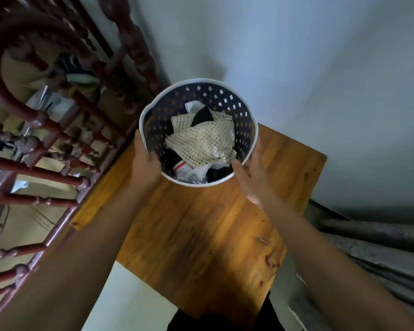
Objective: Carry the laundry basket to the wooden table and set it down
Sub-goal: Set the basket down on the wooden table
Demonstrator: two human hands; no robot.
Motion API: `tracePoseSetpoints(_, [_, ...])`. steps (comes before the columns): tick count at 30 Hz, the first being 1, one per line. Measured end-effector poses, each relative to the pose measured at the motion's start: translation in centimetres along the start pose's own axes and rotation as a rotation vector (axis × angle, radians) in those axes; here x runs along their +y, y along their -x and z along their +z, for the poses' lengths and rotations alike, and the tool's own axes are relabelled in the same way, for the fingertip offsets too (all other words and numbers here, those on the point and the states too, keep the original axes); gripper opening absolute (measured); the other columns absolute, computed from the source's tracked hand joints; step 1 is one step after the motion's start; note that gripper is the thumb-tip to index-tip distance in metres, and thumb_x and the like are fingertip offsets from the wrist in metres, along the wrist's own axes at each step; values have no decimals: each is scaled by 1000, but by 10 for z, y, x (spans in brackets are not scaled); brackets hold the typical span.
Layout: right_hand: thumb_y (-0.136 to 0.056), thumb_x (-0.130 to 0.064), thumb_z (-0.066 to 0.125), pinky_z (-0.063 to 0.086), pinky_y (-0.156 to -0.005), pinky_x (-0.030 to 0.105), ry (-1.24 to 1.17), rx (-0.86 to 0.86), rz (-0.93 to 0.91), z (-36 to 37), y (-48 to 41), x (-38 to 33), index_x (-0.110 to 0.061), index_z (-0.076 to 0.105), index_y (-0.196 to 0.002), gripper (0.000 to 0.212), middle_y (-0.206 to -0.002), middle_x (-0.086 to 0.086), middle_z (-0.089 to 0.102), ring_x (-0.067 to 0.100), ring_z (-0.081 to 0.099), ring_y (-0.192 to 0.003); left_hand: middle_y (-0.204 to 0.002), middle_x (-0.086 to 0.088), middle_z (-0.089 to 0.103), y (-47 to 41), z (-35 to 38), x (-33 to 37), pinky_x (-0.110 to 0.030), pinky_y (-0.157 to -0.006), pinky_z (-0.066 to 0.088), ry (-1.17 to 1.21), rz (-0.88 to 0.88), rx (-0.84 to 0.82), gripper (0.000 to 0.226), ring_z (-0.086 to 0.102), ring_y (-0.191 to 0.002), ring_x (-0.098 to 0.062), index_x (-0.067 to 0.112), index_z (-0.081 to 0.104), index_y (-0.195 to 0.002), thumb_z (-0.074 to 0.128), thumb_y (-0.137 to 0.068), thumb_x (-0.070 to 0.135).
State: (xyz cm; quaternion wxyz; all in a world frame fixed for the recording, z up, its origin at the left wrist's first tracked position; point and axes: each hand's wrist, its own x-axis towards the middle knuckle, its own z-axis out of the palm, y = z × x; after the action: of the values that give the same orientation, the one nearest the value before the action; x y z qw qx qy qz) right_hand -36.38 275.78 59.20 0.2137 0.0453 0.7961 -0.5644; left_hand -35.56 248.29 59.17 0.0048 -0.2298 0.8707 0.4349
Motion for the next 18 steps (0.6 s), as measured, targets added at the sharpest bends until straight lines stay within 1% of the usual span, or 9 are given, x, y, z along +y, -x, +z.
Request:
tracePoseSetpoints(2, [-101,-45,58,45,-118,62,27,-22,18,6,-12,-10,-45,-6,-165,90,-171,3,33,27,49,-149,-166,-11,34,-17,-6,3,-25,-108,32,10,-17,46,67,38,-148,-29,12,12,-165,42,-106,19])
tracePoseSetpoints(3, [-102,-46,58,44,-118,63,77,-45,13,10,-16,-14,-46,-6,-165,90,-171,1,35,27,51,-148,-164,-11,37,-23,-10,2,-27,-111,33,29,-15,74,66,40,-147,-29,11,17,-164,45,-105,19])
tracePoseSetpoints(5, [-100,-53,58,39,-120,65,171,-77,-33,17,-20,-19,-49,-12,-163,94,-175,-2,29,28,44,-153,-157,-10,45,-24,-16,-1,-39,-115,39,56,29,89,63,46,-142,-27,11,29,-160,50,-102,23])
tracePoseSetpoints(6, [-99,-57,59,35,-122,66,195,-67,-56,20,-22,-19,-50,-16,-161,98,-177,-2,21,29,38,-157,-159,-9,43,-17,-15,-1,-43,-118,37,31,43,75,63,43,-145,-26,11,31,-159,51,-101,27])
tracePoseSetpoints(8, [-98,-60,59,18,-129,61,281,-35,-109,24,-25,-21,-46,-21,-161,103,-180,0,0,28,17,-165,-172,-13,20,4,-8,-5,-39,-126,18,-78,53,22,70,19,-158,-27,11,25,-162,50,-102,37])
tracePoseSetpoints(10, [-102,-60,51,7,-125,43,448,-47,-118,27,-26,-23,-34,-16,-166,97,-179,2,-15,26,-1,-166,-175,-13,1,30,2,-9,-33,-124,8,-202,95,-24,75,0,-161,-26,9,23,-163,49,-103,43])
tracePoseSetpoints(12, [-103,-62,42,16,-126,44,562,-54,-77,30,-27,-21,-30,-6,-169,88,-179,7,-10,30,2,-166,-175,-13,-3,48,10,-17,-38,-123,6,-324,183,-75,74,-8,-161,-30,9,28,-162,48,-102,47])
tracePoseSetpoints(15, [-104,-62,40,27,-126,52,604,-64,-64,35,-29,-20,-30,2,-169,82,-179,11,7,33,13,-164,-174,-15,-1,45,15,-34,-49,-125,15,-418,238,-83,74,-8,-160,-34,9,34,-160,42,-101,54])
tracePoseSetpoints(18, [-105,-60,39,37,-122,51,624,-61,-74,42,-41,-27,-28,10,-169,78,-178,12,8,34,21,-162,-175,-12,4,26,7,-33,-45,-122,21,-443,211,-71,80,-7,-160,-28,14,38,-159,31,-98,64])
